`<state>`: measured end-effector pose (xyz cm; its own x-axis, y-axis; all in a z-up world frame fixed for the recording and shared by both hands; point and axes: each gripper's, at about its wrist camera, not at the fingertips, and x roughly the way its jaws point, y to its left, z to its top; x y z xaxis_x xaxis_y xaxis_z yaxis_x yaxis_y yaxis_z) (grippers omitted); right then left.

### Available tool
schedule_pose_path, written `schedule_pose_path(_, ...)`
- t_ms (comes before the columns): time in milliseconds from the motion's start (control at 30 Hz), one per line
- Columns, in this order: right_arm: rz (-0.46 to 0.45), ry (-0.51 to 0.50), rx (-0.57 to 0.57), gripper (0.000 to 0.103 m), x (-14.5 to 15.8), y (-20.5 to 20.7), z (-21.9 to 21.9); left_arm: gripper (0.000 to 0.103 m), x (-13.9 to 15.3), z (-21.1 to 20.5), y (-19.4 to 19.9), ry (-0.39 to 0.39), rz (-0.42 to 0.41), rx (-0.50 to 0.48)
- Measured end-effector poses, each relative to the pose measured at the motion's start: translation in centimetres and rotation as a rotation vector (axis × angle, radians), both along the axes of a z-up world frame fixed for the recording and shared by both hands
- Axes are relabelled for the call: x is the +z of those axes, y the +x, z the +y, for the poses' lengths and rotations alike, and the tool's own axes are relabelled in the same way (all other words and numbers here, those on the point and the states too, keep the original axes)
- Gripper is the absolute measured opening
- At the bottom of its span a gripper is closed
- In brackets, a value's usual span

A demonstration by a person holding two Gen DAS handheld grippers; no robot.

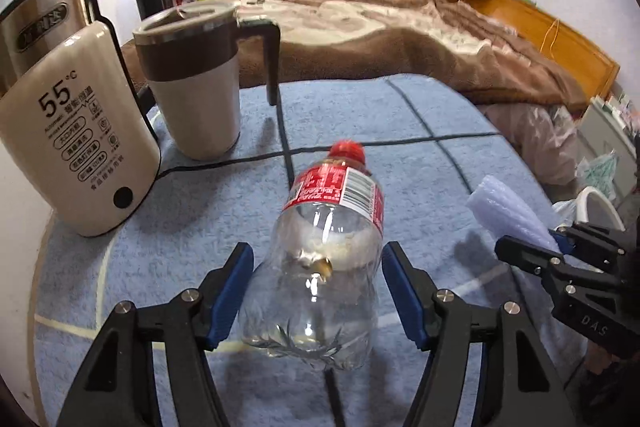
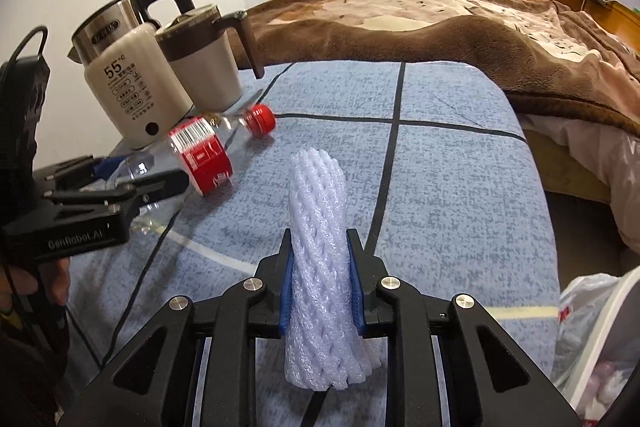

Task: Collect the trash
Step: 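Lift the bottle and foam net and carry them over the white bin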

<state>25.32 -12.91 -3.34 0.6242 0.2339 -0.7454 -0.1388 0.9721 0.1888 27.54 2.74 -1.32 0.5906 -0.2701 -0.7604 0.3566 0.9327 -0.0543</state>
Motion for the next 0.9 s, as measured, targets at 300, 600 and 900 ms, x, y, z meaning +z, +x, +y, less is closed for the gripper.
schedule_pose_path(300,-0.035,0.035,-0.053,0.023,1.3,-3.0,-2.1,0.064,1.1,-1.7,-3.2,-0.035,-0.032,-0.028)
schedule_pose_path(600,-0.069,0.059,-0.077,0.023,2.6,-5.3,-3.7,0.063,1.7,-3.3,-5.7,-0.065,-0.051,-0.058)
schedule_pose_path(900,-0.060,0.071,-0.096,0.024,2.2,-5.9,-4.7,0.066,-0.2,-4.9,-5.3,-0.018,0.066,-0.116)
